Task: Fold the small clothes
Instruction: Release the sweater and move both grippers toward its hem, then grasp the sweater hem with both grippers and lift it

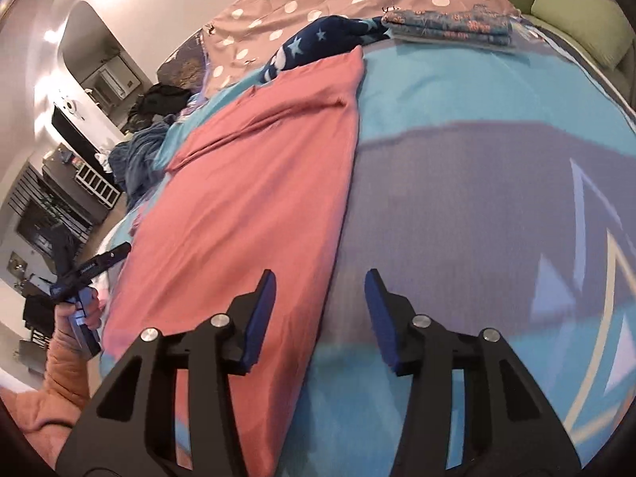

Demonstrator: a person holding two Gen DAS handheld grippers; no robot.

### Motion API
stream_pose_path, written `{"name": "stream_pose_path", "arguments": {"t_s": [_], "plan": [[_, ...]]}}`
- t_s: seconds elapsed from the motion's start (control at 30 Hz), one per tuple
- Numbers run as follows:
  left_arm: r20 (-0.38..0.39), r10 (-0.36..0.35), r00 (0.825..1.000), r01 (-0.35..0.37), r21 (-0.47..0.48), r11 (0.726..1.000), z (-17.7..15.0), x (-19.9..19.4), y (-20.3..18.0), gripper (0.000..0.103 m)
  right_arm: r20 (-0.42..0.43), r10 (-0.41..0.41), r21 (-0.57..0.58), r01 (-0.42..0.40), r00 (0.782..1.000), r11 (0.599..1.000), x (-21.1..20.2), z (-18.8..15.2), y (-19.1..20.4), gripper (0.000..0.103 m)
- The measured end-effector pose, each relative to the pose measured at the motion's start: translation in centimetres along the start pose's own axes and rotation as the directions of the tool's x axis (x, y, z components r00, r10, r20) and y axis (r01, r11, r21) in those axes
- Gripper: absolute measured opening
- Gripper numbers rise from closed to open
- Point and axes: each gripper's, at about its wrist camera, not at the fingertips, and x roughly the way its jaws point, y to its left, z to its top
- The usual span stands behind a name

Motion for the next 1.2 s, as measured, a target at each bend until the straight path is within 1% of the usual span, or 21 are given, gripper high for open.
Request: {"name": "stream_pose_path", "arguments": {"t_s": [0.07, 0.1, 0.23, 0.4, 0.47, 0.5, 0.57, 0.6, 0.63, 0.67, 0.77, 0.8, 0.83, 0.87, 0.93, 0.97, 1.0, 1.03, 1.1, 1.17, 1.2], "plan": [[0.015, -0.032, 0.999, 0.032, -0.031, 0.999, -1.7, -1.2, 0.5, 0.068, -0.028, 0.018, 0.025, -0.018, 0.999, 1.0, -0.3, -1.2, -0.1, 0.048], [0.018, -0.042, 0.999, 0.042, -0.037, 0.998, -2.6, -1.9, 0.5, 0.072, -0.038, 0.031, 0.038, -0.03, 0.999, 0.999, -0.5, -1.7, -0.1, 0.048], [0.023, -0.025, 0.999, 0.026, -0.034, 0.999, -5.0, -3.7, -0.5, 0.072, -0.073, 0.116, 0.1, -0.108, 0.991, 0.989, -2.0, -4.3, -0.3, 0.048], [0.029, -0.072, 0.997, 0.074, -0.048, 0.996, -8.1, -5.9, -1.1, 0.073, -0.095, 0.178, 0.141, -0.164, 0.979, 0.976, -3.8, -7.5, 0.2, 0.049], [0.026, -0.094, 0.995, 0.095, -0.055, 0.994, -9.0, -6.6, -1.3, 0.073, -0.089, 0.214, 0.154, -0.199, 0.973, 0.968, -4.1, -8.5, 0.4, 0.06], [0.024, -0.112, 0.993, 0.114, -0.064, 0.991, -9.2, -6.8, -1.2, 0.073, -0.08, 0.229, 0.156, -0.214, 0.97, 0.964, -4.1, -8.8, 0.5, 0.064], [0.017, -0.165, 0.986, 0.166, -0.096, 0.981, -9.6, -7.2, -0.8, 0.073, -0.054, 0.247, 0.156, -0.236, 0.967, 0.959, -4.1, -9.2, 0.7, 0.074], [0.013, -0.2, 0.98, 0.201, -0.121, 0.972, -9.8, -7.3, -0.6, 0.073, -0.041, 0.262, 0.169, -0.252, 0.964, 0.953, -3.9, -9.3, 0.6, 0.077], [0.008, -0.23, 0.973, 0.229, -0.142, 0.963, -9.9, -7.4, -0.4, 0.073, -0.026, 0.282, 0.184, -0.273, 0.959, 0.944, -3.7, -9.2, 0.6, 0.082], [0.003, -0.269, 0.963, 0.266, -0.173, 0.948, -9.9, -7.4, -0.1, 0.073, -0.017, 0.296, 0.196, -0.287, 0.955, 0.938, -3.6, -9.1, 0.5, 0.085], [-0.007, -0.368, 0.93, 0.357, -0.226, 0.906, -10.1, -7.2, 0.1, 0.073, 0.001, 0.358, 0.251, -0.347, 0.934, 0.904, -3.1, -8.5, -0.3, 0.087], [-0.01, -0.382, 0.924, 0.37, -0.23, 0.9, -10.1, -7.0, 0.0, 0.073, 0.003, 0.371, 0.264, -0.359, 0.929, 0.895, -2.9, -8.3, -0.3, 0.087], [-0.009, -0.377, 0.926, 0.366, -0.228, 0.903, -10.2, -6.7, -0.1, 0.073, 0.004, 0.394, 0.269, -0.381, 0.919, 0.885, -2.7, -8.0, -0.3, 0.087], [-0.006, -0.375, 0.927, 0.364, -0.225, 0.904, -10.2, -6.5, -0.2, 0.073, 0.003, 0.402, 0.269, -0.388, 0.915, 0.881, -2.6, -7.8, -0.3, 0.087], [0.014, -0.376, 0.927, 0.369, -0.219, 0.903, -10.0, -6.2, -0.5, 0.073, 0.003, 0.4, 0.273, -0.386, 0.917, 0.881, -2.3, -7.6, -0.1, 0.087], [0.022, -0.374, 0.927, 0.369, -0.214, 0.904, -9.8, -6.0, -0.8, 0.071, 0.005, 0.394, 0.272, -0.38, 0.919, 0.884, -2.2, -7.5, 0.1, 0.087], [0.021, -0.371, 0.928, 0.367, -0.211, 0.906, -9.6, -5.8, -0.9, 0.063, 0.009, 0.386, 0.278, -0.374, 0.922, 0.885, -2.2, -7.4, 0.2, 0.087], [0.014, -0.364, 0.931, 0.359, -0.21, 0.91, -9.5, -5.5, -1.1, 0.052, 0.014, 0.379, 0.287, -0.366, 0.925, 0.885, -2.2, -7.5, 0.1, 0.087], [-0.002, -0.348, 0.937, 0.34, -0.211, 0.916, -9.4, -5.1, -0.8, 0.042, 0.032, 0.36, 0.321, -0.351, 0.932, 0.88, -2.5, -7.7, -0.2, 0.083], [-0.004, -0.35, 0.937, 0.342, -0.208, 0.917, -9.4, -5.1, -0.9, 0.041, 0.026, 0.344, 0.351, -0.331, 0.938, 0.876, -2.4, -7.7, -0.6, 0.078], [-0.007, -0.353, 0.936, 0.344, -0.206, 0.916, -9.5, -5.2, -0.8, 0.041, 0.021, 0.346, 0.357, -0.33, 0.938, 0.874, -2.5, -7.7, -0.7, 0.078]]}}
